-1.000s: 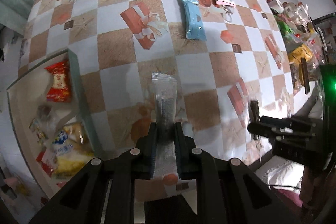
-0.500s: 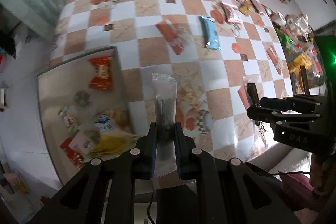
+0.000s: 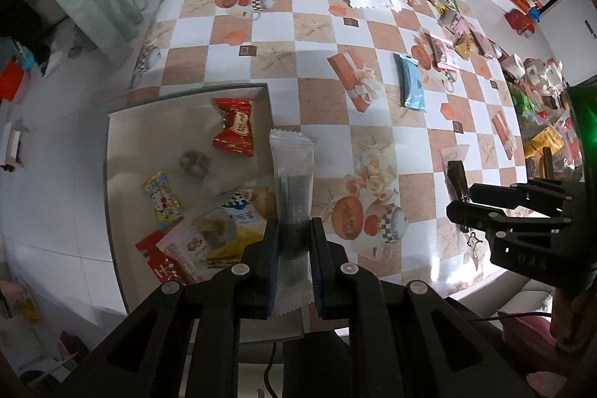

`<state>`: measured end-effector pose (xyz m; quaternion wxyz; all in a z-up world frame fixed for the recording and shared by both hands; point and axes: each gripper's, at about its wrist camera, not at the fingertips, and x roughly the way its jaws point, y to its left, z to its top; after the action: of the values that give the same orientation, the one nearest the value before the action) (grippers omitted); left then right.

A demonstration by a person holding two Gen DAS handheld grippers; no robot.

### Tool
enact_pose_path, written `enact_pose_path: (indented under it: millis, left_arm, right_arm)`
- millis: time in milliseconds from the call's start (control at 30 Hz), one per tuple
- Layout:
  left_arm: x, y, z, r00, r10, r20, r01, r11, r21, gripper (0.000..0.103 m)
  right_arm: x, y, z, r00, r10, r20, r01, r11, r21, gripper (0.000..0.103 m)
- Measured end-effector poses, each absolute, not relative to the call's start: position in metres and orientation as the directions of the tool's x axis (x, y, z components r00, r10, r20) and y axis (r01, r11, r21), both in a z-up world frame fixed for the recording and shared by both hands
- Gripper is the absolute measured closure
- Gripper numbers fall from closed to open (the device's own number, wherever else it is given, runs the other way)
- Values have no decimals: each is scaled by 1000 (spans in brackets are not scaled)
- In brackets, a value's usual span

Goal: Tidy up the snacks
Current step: 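Carry the jerky packet and clear strip packet toward the beige tray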

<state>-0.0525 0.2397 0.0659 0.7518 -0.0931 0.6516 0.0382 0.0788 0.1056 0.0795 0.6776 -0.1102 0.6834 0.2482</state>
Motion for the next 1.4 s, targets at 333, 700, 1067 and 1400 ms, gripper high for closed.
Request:
enact_pose_path:
  millis: [333, 700, 1067, 1400]
  left_arm:
    - [-53, 243, 67, 155, -65, -986, -185, 978, -93, 86]
    - [-57, 254, 68, 166, -62, -984, -230, 968, -100, 86]
    - [-59, 257, 68, 170, -63, -983, -241, 965, -104, 86]
    - [-59, 264, 69, 175, -66, -982, -266, 957, -112, 86]
  right_arm:
    - [79, 110, 83, -46, 179, -983, -493, 852, 178, 63]
    - [78, 120, 85, -41, 167, -985, -522, 837, 164, 63]
    - [78, 125, 85, -40, 163, -986, -526, 835, 160, 63]
    - [77, 133, 85, -43, 149, -988, -555, 819, 147, 63]
